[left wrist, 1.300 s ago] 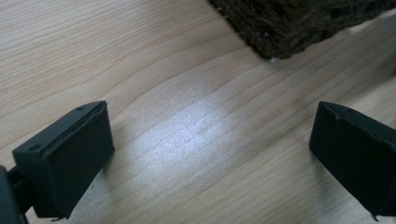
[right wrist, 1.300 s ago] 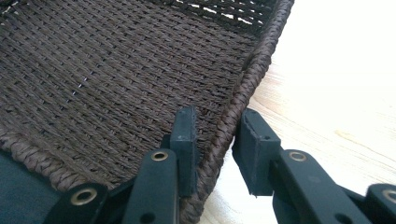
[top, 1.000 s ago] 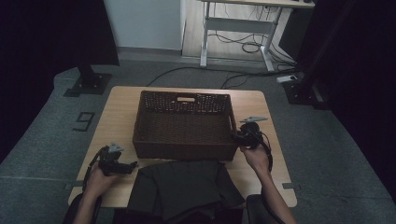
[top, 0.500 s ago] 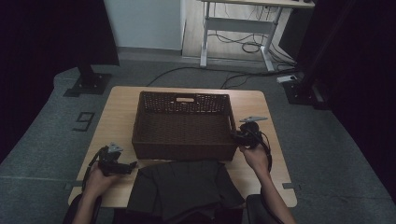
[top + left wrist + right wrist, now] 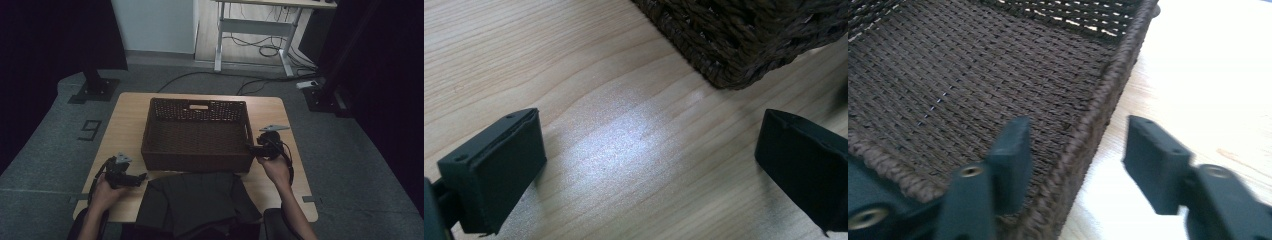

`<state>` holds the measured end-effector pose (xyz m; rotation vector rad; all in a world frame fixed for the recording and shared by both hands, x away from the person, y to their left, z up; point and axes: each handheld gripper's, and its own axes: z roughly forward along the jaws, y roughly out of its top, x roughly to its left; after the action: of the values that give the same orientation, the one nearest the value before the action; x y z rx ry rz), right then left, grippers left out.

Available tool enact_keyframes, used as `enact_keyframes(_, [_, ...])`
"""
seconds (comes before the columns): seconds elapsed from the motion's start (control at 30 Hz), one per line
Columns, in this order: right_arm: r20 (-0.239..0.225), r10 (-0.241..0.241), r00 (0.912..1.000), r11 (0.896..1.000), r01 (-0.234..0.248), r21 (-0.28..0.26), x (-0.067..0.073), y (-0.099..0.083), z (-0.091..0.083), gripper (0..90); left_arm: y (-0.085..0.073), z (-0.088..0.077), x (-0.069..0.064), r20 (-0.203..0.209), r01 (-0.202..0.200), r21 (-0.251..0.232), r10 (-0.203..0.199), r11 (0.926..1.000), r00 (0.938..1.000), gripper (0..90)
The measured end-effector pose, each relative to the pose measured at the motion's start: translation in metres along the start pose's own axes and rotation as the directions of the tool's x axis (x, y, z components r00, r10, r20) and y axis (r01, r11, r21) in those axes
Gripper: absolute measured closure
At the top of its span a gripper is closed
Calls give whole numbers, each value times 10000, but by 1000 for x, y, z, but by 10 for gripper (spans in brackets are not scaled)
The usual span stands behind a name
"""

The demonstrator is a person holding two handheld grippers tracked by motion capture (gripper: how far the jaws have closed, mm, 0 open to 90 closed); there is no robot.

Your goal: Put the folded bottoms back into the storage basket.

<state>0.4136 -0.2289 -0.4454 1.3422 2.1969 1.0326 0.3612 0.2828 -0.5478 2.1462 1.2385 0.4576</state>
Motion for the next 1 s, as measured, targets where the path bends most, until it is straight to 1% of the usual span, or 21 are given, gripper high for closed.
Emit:
enact_keyframes(0.03, [-31, -62, 10000, 10000, 62, -47, -1, 0, -1, 341, 0, 0, 0, 0, 1, 1, -1, 10000, 10000, 0])
enact_keyframes(0.07, [-31, -62, 10000, 10000, 62, -47, -1, 0, -1, 341, 0, 0, 0, 0, 0, 0, 0, 10000, 10000, 0])
enact_keyframes(0.1, [38, -76, 10000, 9999, 76, -150, -2, 0, -2, 297, 0, 0, 0, 1, -3, 5, 3, 10000, 10000, 0])
enact_keyframes(0.13, [93, -114, 9999, 9997, 116, -236, -4, -1, -4, 232, 0, 0, 0, 4, -10, 8, 10, 10000, 10000, 0])
enact_keyframes(0.2, [71, -111, 9999, 9995, 113, -310, -6, -2, -8, 186, 0, 0, 0, 3, -9, 7, 9, 10000, 10000, 0])
enact_keyframes(0.3, [93, -41, 9999, 9988, 45, -492, -10, -4, -14, 138, 0, 0, 0, 3, -18, 12, 18, 10000, 10000, 0])
enact_keyframes(0.37, [95, -34, 9999, 9985, 39, -550, -11, -6, -16, 134, -1, 0, 0, 3, -17, 10, 17, 10000, 10000, 0])
enact_keyframes(0.4, [-29, -107, 9999, 9989, 106, -455, -14, -8, -20, 133, -1, -1, 0, -10, -3, 3, 3, 10000, 10000, 0])
enact_keyframes(0.43, [-117, -101, 9999, 9988, 95, -479, -15, -10, -22, 129, -1, -1, 0, -11, -2, 4, 2, 10000, 10000, 0])
enact_keyframes(0.47, [-117, -101, 9999, 9988, 95, -479, -15, -10, -22, 129, -1, -1, 0, -11, -2, 4, 2, 10000, 10000, 0])
enact_keyframes(0.5, [-96, -72, 9999, 9981, 66, -614, -17, -13, -26, 79, -1, -1, 0, -13, 0, 2, 0, 10000, 10000, 0])
enact_keyframes(0.57, [92, -78, 9999, 9970, 85, -772, -19, -18, -29, 19, -1, -1, 0, -13, 1, 1, -1, 10000, 10000, 0])
enact_keyframes(0.63, [218, -180, 9996, 9972, 196, -723, -21, -22, -31, 0, -1, -1, 0, -12, 1, 0, -1, 10000, 10000, 0])
enact_keyframes(0.7, [495, -488, 9976, 9966, 519, -634, -21, -26, -32, 0, -1, -1, 0, -9, -2, 18, 2, 10000, 10000, 0])
enact_keyframes(0.77, [574, -698, 9959, 9956, 731, -586, -21, -32, -33, 0, -1, -1, 0, -9, -2, 16, 2, 10000, 10000, 0])
enact_keyframes(0.83, [577, -695, 9959, 9960, 725, -517, -21, -34, -32, 0, -1, -1, 0, -10, -2, 16, 2, 10000, 10000, 0])
enact_keyframes(0.87, [450, -573, 9973, 9976, 589, -354, -21, -41, -31, 0, -1, -1, 0, -10, 0, 15, 0, 10000, 10000, 0])
enact_keyframes(0.93, [422, -539, 9977, 9979, 554, -344, -21, -43, -30, 0, -1, -1, 0, -7, 0, 19, 0, 10000, 10000, 0])
enact_keyframes(1.0, [361, -417, 9985, 9990, 423, -165, -22, -52, -24, 0, -1, -1, 0, -10, 0, 19, 0, 10000, 10000, 0])
